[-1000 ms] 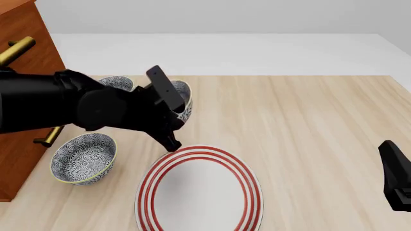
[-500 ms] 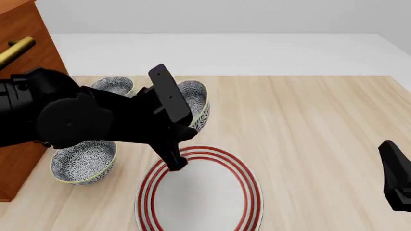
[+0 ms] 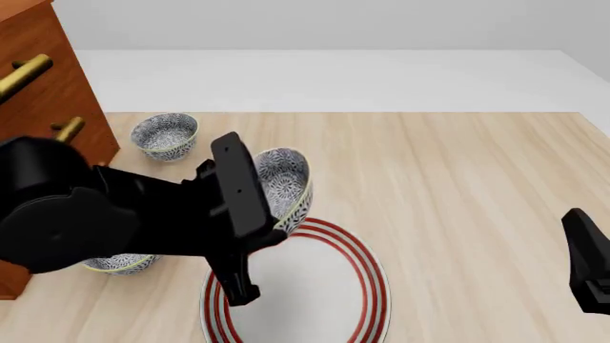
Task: Pick up the bowl and put it in the middle on the plate.
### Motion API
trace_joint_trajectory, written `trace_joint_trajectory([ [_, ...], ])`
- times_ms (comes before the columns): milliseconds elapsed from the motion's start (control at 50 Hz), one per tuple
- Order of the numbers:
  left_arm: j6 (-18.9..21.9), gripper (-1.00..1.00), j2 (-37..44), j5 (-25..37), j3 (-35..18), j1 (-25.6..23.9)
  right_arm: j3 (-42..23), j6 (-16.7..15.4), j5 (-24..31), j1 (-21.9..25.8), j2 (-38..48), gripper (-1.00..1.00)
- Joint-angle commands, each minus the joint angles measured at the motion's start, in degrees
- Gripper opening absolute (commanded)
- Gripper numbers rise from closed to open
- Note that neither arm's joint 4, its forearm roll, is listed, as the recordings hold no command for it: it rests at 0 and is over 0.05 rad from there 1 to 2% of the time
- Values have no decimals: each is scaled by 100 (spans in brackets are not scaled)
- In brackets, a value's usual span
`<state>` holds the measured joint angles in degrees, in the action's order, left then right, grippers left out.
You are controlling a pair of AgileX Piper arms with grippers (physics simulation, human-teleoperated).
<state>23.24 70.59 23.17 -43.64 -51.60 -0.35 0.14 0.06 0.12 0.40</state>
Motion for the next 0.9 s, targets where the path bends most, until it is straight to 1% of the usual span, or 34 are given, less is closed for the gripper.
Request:
trace_joint_trajectory([
  [20,133,-100,-84,175,55,-247,0,-1,0,1,0,100],
  [160,170,-100,-90,318,66,-295,0,1,0,1,1,100],
  [260,155,-100,53,316,189,-402,0,0,0,-1,-1,100],
  [380,299,-100,179,387,275,-366,0,0,0,2,1,100],
  [440,261,-100,250,349,268,-406,0,1,0,0,0,100],
  [500,125,-100,382,340,212,-541,0,0,0,0,-1,100],
  [600,15,-100,529,229,232,-594,0,0,0,-1,1,100],
  [720,40,-100,682,98,342,-591,0,1,0,-1,-1,100],
  [900,-246,-100,963,46,289,-883,0,1,0,0,0,100],
])
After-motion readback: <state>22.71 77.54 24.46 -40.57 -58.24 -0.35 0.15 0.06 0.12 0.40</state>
